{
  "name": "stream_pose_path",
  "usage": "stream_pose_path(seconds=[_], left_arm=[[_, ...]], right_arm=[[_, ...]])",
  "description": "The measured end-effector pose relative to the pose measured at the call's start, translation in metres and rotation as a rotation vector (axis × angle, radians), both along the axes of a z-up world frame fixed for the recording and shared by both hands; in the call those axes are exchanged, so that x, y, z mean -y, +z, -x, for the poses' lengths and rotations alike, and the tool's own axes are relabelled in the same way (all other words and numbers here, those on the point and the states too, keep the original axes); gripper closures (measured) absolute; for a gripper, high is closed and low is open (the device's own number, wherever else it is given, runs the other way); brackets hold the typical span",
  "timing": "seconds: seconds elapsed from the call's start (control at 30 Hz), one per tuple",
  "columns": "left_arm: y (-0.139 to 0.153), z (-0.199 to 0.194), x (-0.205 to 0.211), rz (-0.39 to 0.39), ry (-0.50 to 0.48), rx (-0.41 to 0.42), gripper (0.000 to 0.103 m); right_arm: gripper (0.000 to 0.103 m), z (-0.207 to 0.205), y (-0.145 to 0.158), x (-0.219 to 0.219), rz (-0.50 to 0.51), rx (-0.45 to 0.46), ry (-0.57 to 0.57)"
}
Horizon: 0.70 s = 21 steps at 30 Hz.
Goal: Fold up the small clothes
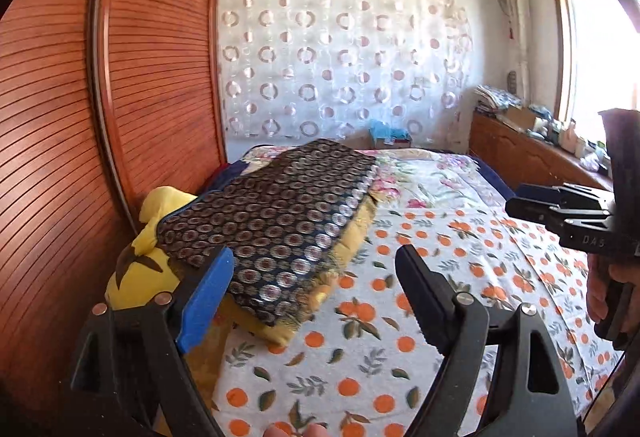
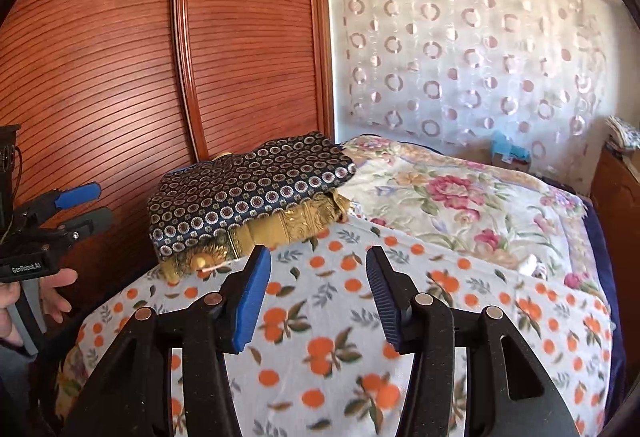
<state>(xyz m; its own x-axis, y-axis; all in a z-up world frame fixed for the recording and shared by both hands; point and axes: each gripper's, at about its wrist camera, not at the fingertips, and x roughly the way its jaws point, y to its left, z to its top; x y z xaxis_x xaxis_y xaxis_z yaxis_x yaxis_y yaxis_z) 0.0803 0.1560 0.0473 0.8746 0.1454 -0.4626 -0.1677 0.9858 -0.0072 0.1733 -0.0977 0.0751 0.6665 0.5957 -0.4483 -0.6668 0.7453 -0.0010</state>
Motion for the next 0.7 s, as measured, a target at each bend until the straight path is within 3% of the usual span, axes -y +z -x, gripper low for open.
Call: stream_pose_path(seconds=[0.27,0.7], left_arm=[[-0.002,0.002,0.044,-0.003,-0.096,-0.022,0.02],[0.0,-0.004,0.122,0.035,-0.211,-0.029,0.02]], right_arm=[[0.039,0.04,-0.003,0.032,-0.019,0.003,-0.072],[0.034,0.104,0.011,0.083,-0.031,0.021,-0.233]])
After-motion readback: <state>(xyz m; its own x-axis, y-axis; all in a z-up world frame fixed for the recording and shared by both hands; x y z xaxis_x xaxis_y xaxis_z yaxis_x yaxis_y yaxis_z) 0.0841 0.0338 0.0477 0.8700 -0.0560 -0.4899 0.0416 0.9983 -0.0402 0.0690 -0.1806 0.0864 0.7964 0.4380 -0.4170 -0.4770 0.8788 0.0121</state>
